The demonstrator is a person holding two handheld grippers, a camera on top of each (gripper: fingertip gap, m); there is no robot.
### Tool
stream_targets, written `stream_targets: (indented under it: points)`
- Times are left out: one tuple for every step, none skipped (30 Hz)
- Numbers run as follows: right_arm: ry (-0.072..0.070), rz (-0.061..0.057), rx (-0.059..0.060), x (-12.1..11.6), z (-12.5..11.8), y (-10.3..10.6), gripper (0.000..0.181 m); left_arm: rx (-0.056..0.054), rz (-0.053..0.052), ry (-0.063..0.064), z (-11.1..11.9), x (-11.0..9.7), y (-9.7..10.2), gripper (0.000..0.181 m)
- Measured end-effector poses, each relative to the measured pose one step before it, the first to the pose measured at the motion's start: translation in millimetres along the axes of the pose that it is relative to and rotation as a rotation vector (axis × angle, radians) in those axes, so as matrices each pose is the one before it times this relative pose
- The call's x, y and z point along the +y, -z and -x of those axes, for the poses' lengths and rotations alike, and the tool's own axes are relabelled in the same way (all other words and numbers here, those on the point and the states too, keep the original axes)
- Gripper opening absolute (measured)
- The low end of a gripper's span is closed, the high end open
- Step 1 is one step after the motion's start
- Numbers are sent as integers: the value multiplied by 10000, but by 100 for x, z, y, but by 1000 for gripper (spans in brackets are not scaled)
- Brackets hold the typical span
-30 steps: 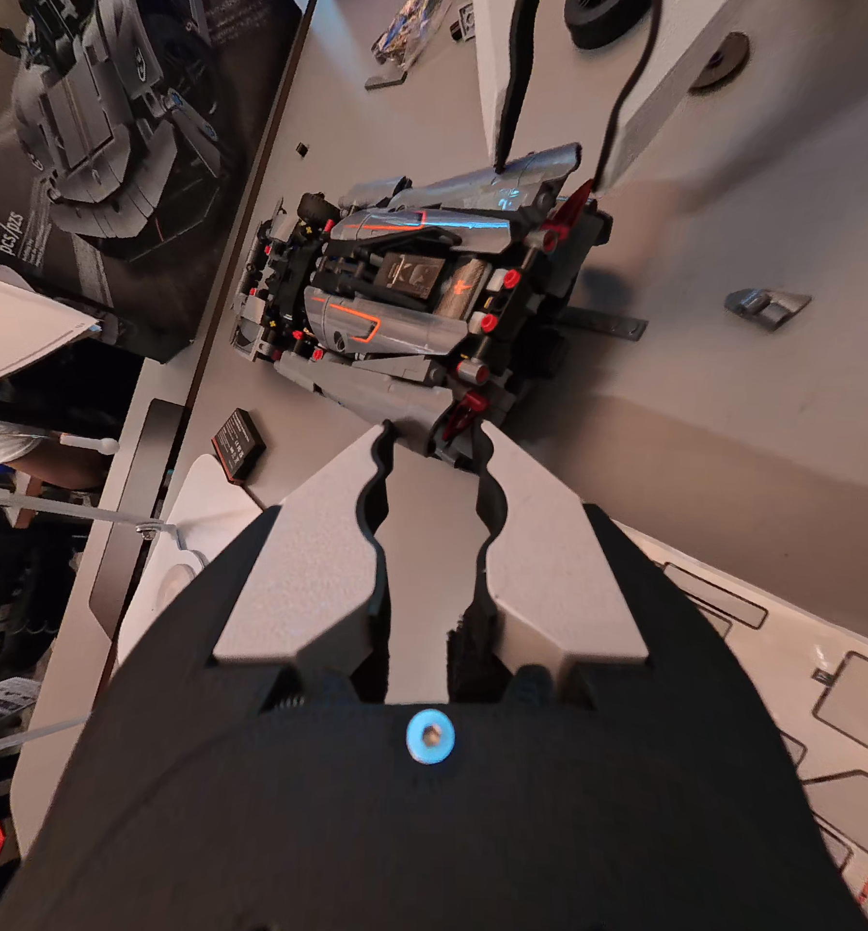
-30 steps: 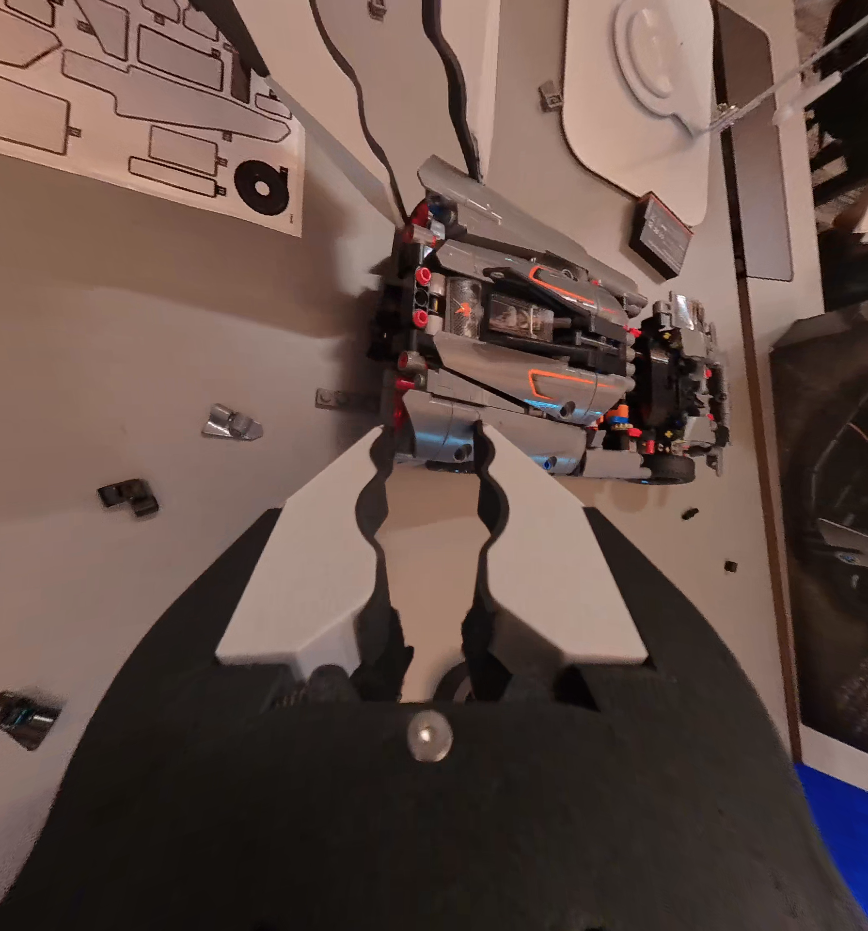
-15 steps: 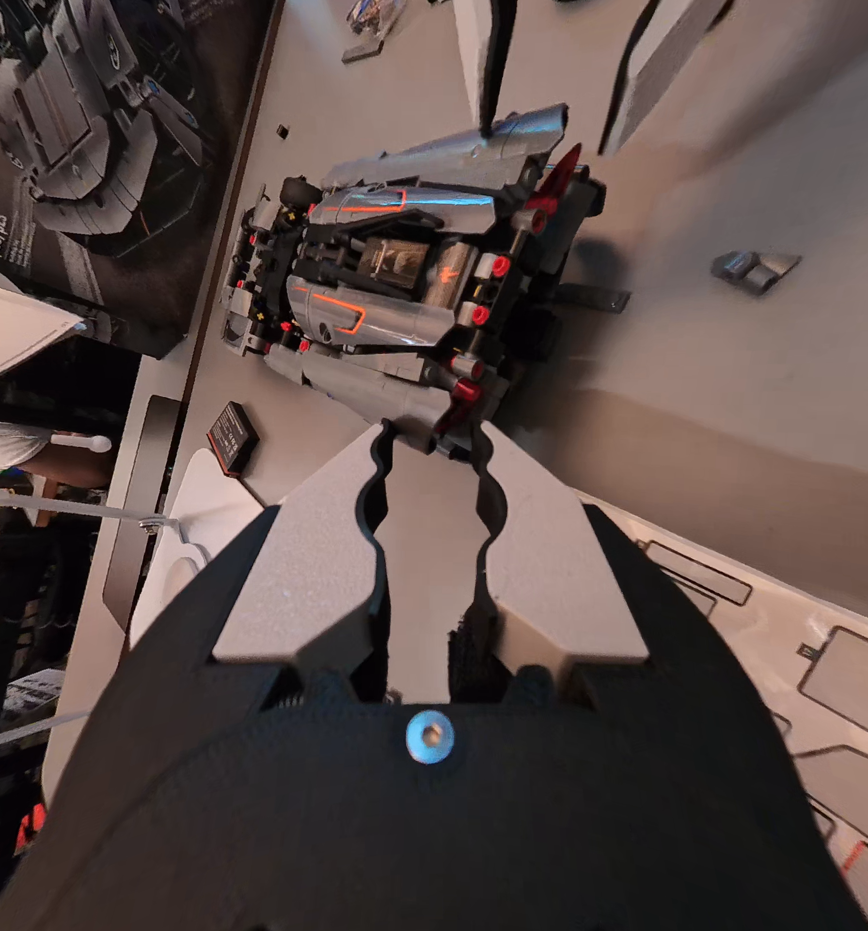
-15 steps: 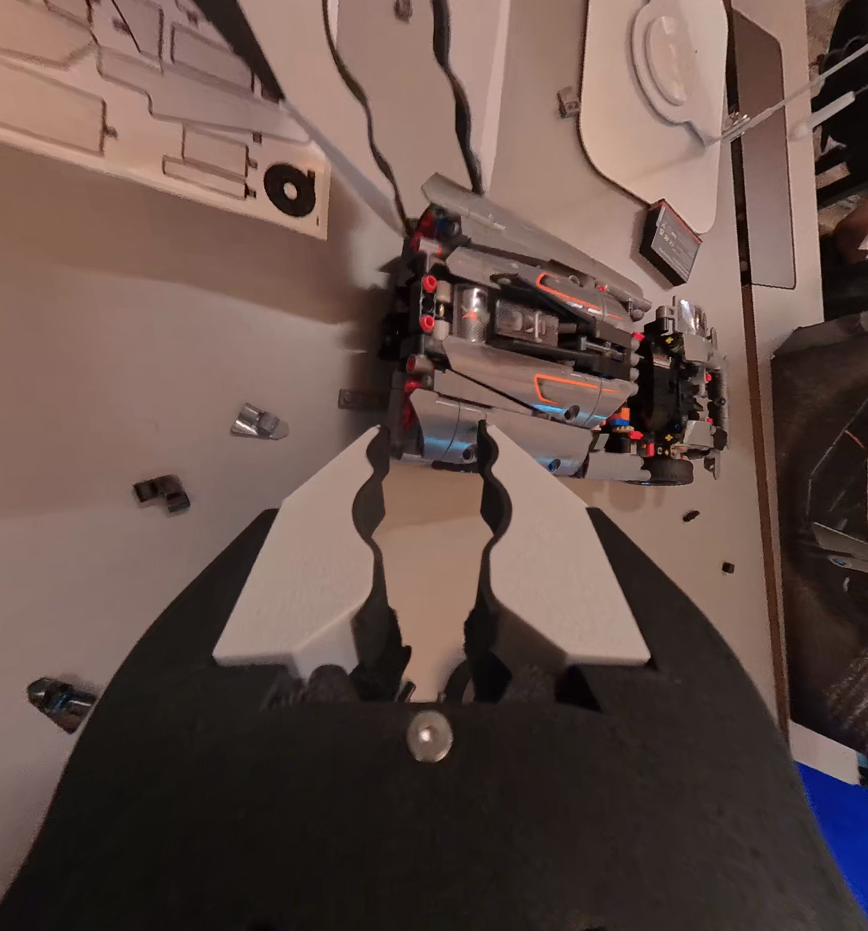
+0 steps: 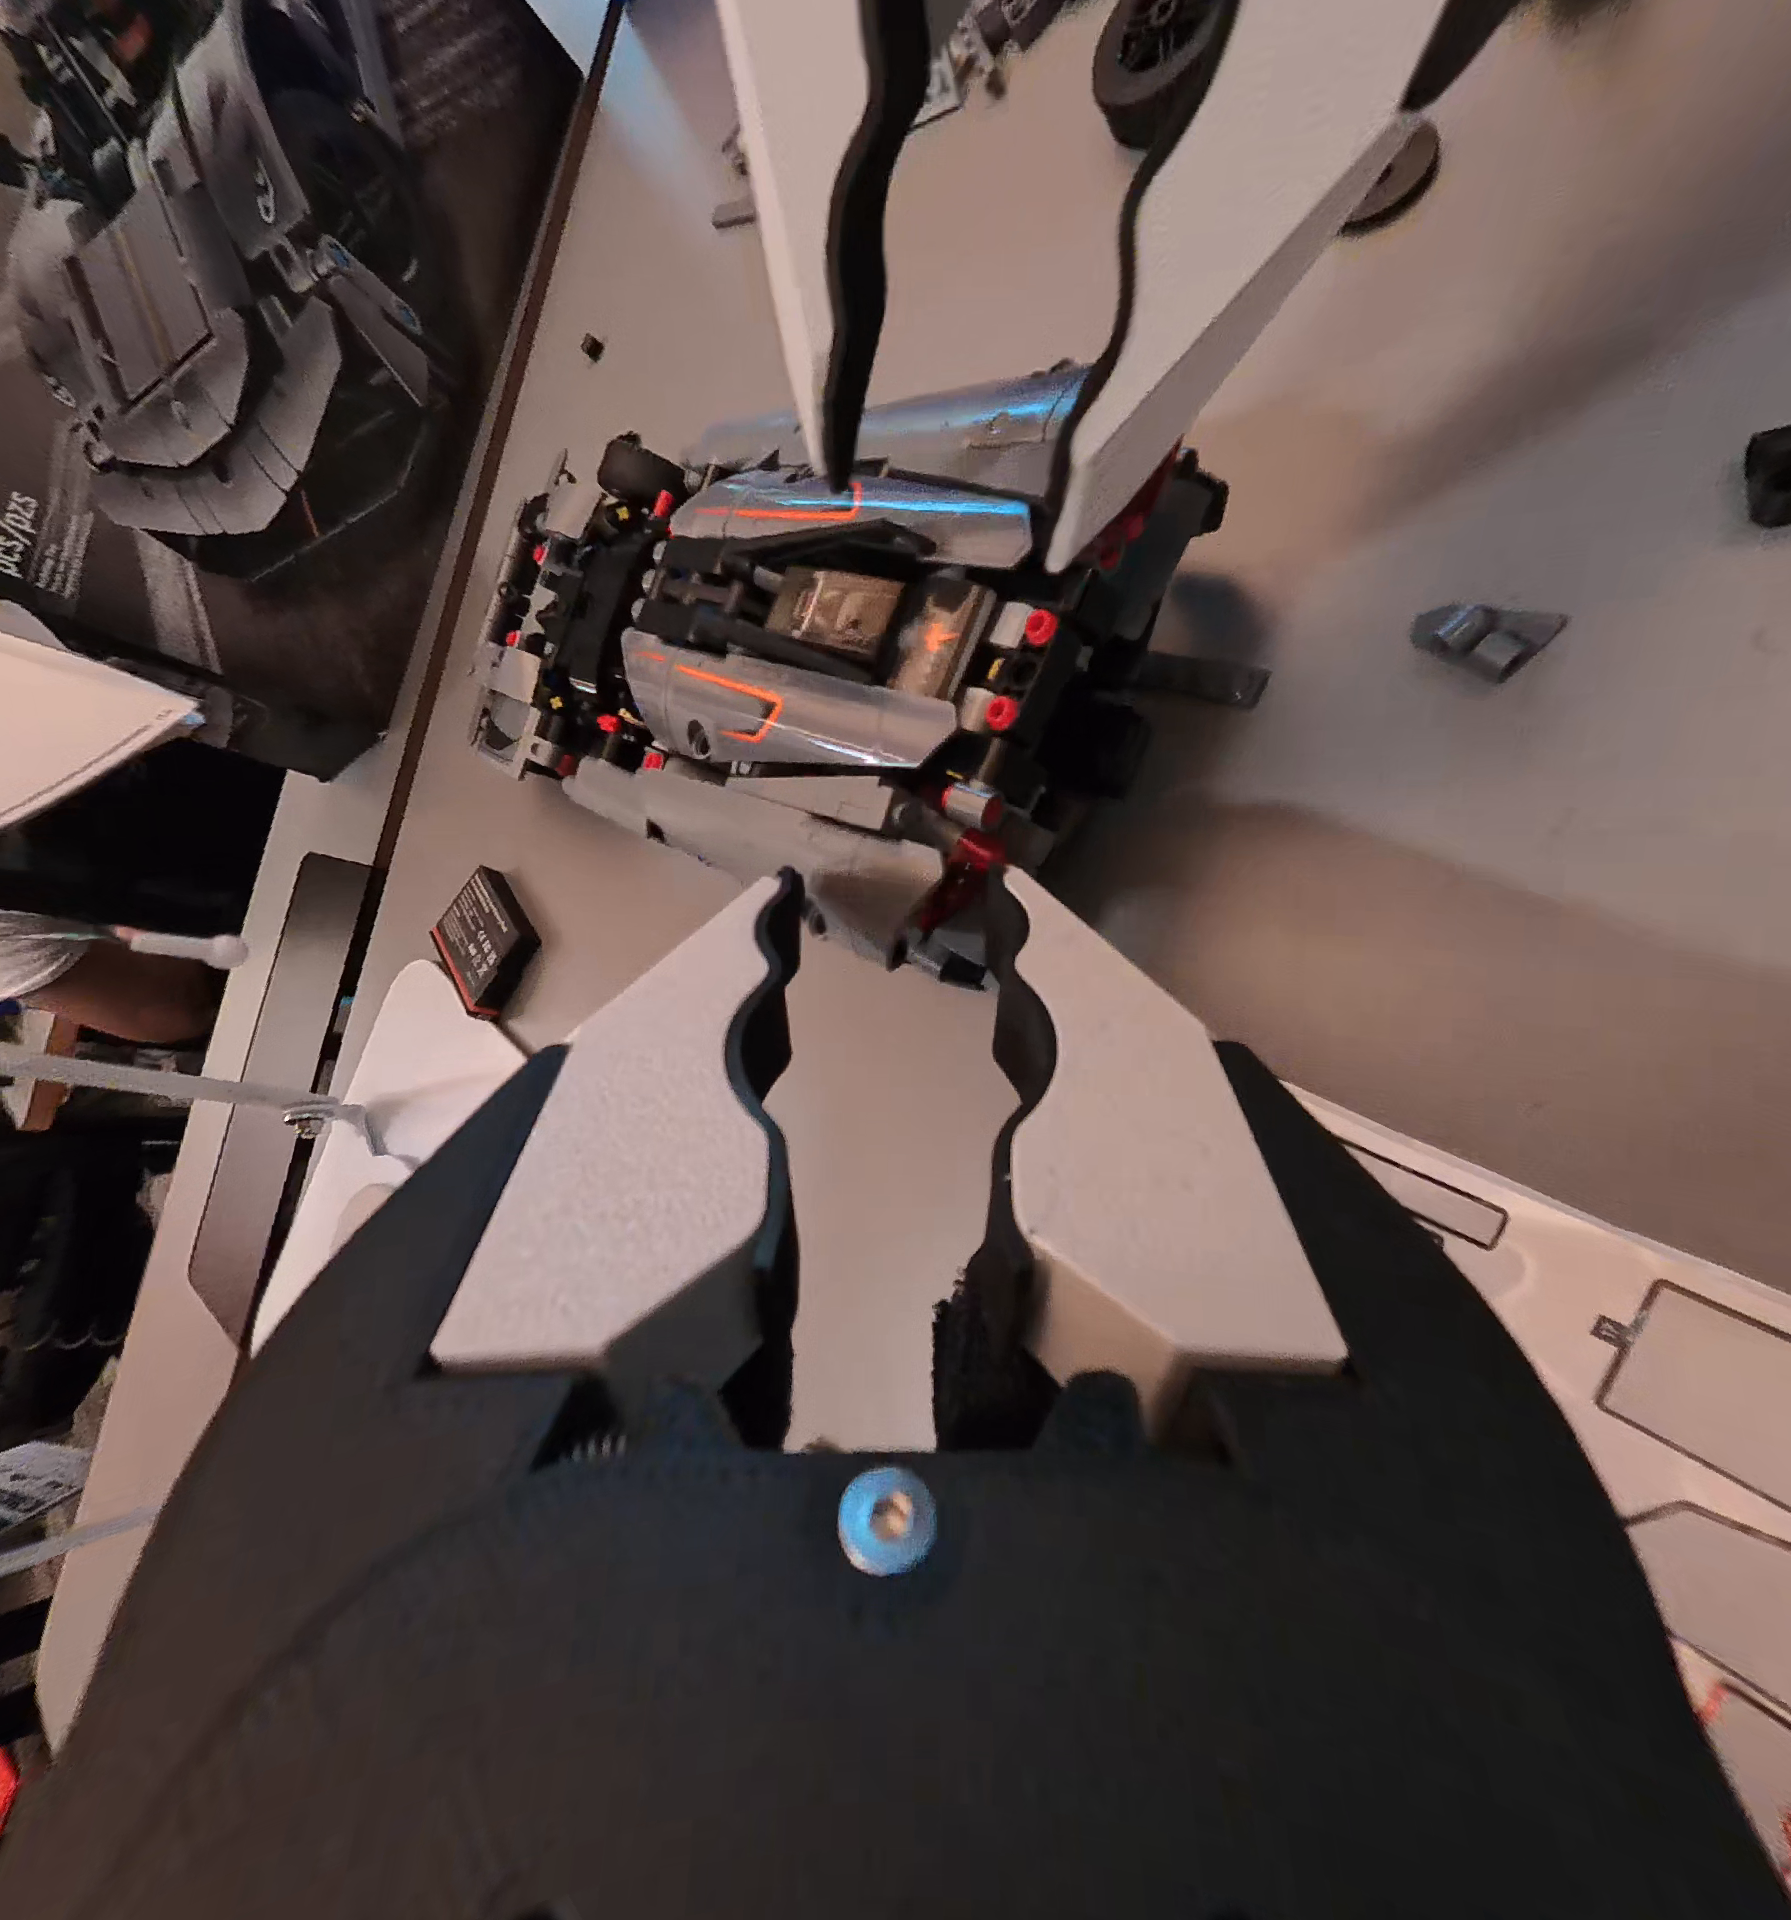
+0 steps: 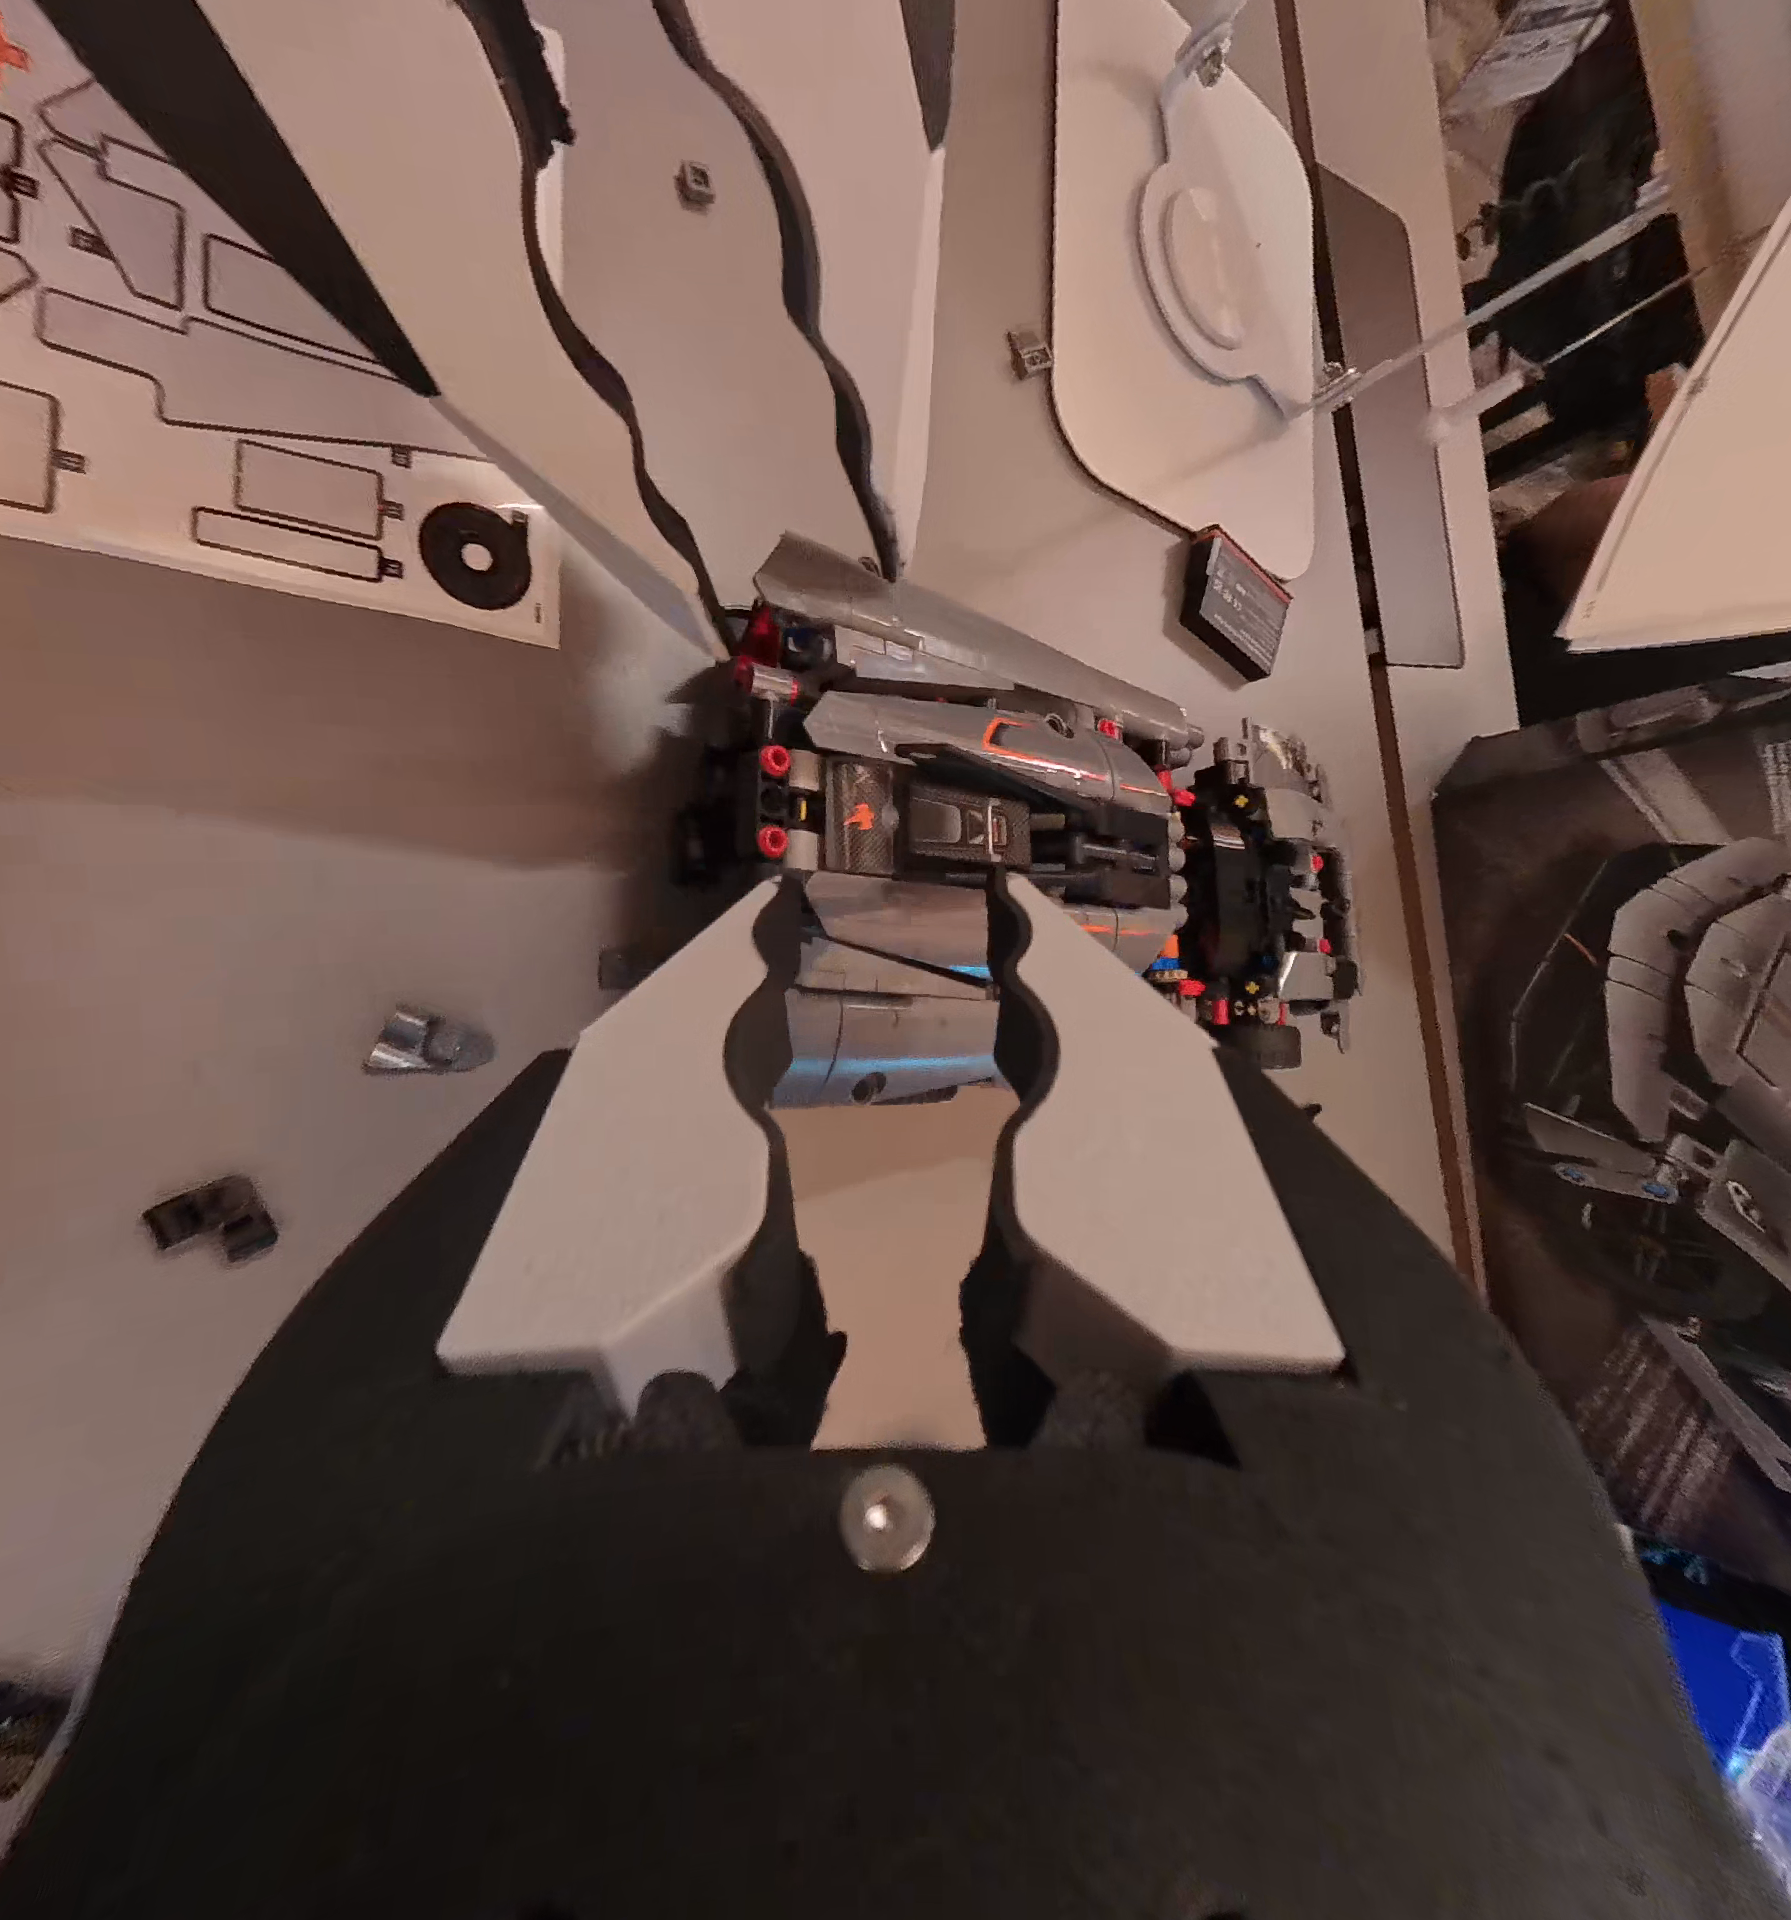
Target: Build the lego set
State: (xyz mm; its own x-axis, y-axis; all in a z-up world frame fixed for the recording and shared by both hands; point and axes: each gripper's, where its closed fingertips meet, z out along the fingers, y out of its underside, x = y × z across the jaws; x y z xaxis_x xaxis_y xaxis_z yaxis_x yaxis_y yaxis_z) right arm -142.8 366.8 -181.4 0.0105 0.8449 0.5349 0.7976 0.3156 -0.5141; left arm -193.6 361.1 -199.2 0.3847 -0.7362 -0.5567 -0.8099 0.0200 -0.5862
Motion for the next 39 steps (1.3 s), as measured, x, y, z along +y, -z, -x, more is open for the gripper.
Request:
stream_targets:
  points:
    - [69,-3,81,-35,45,-173,33,35,-35,-12,-113,12,-116,33]
    - [64,-6,6,-21,149,-149,30,-20,-99,13,20,-111,-8,31]
    - [68,48,140,37,-58,-89,29,-22,-37,27,74,-37,-17,31]
    - [87,65,197,45,-154,-72,29,13,-13,10,21,-15,-33,30]
    - [60,47,130,-14,-69,-56,28,24,-30,-5,-28,-15,-47,30]
    - [66,60,110,16,-42,-80,27,0,-9,-11,-19,13,-93,30]
    - [150,86,144,55,-80,-83,26,-16,7,-25,-2,39,-98,30]
    - [190,81,198,58,-146,-50,26,3,20,-12,-19,51,-114,30]
    - [138,28,193,0,-154,-10,25,-21,19,-10,1,40,-113,31]
    - [51,9,124,-15,-95,-4,23,-38,17,-32,37,24,-89,32]
    - [23,10,71,11,-66,-6,22,-30,27,-41,31,32,-69,32]
    - [41,-20,54,-5,-55,7,21,1,10,-12,10,-9,-20,32]
    - [6,-26,34,17,-47,-7,21,6,14,-3,5,-3,-24,31]
    - [-105,-37,61,10,-139,23,21,-9,5,-28,23,-15,7,31]
    - [-120,-23,43,21,-168,40,20,-28,8,-31,47,-6,3,30]
    - [-37,27,-12,62,-87,-8,21,-9,3,-8,11,-13,-7,30]
    - [14,-13,11,11,-83,15,21,-1,4,-3,-16,1,-18,30]
    - [42,-60,0,-46,-9,9,19,-13,24,-17,1,26,-14,31]
    - [21,16,-92,86,158,-58,19,-10,9,-28,-25,4,3,31]
    - [-42,69,-110,173,182,-112,20,4,-22,-30,-25,-35,72,31]
    - [-29,-14,-27,69,52,-34,20,-8,-68,3,29,-108,162,31]
    - [7,-58,0,10,7,57,18,-42,-150,47,139,-235,247,30]
    - [27,-22,-23,35,26,47,19,86,-122,71,7,-226,301,29]
    - [26,-14,-1,31,-4,42,19,-43,-84,72,265,-186,341,28]
    - [-3,-11,-3,29,-3,16,19,-157,-87,57,435,-292,269,28]
    - [1,-3,-26,25,55,-26,19,12,-155,36,105,-468,137,28]
    - [10,-4,-21,17,55,-50,19,102,-97,-32,-114,-426,-3,27]
    - [-33,-7,-4,-7,6,-44,19,-15,130,-124,4,-93,-123,27]
    - [-49,-14,1,-19,-31,-13,19,-121,225,-199,139,83,-175,26]
    - [-15,-5,14,2,-44,-2,20,-70,172,-189,56,70,-218,26]
    - [9,-4,33,16,-32,2,20,-16,88,-108,-35,-31,-260,24]
    - [12,-9,20,19,11,-14,19,-39,-33,-51,-22,-178,-249,20]
    - [18,7,-9,68,87,-39,17,-71,20,-7,45,-77,-282,17]
    - [24,-4,9,55,86,-47,15,-133,134,-46,140,95,-257,16]
    - [16,-27,1,29,89,-40,14,-150,-4,-86,161,-79,-167,15]
    - [-1,-34,-10,17,74,-25,12,49,-127,0,-142,-281,-85,14]
    - [-15,-28,-18,15,69,-9,11,5,-178,5,-85,-382,-18,14]
    - [-20,-19,-16,6,49,-25,10,-95,-17,-116,55,-141,-53,14]
    - [-5,-5,-5,-2,31,-10,10,-120,250,-202,109,297,-175,13]
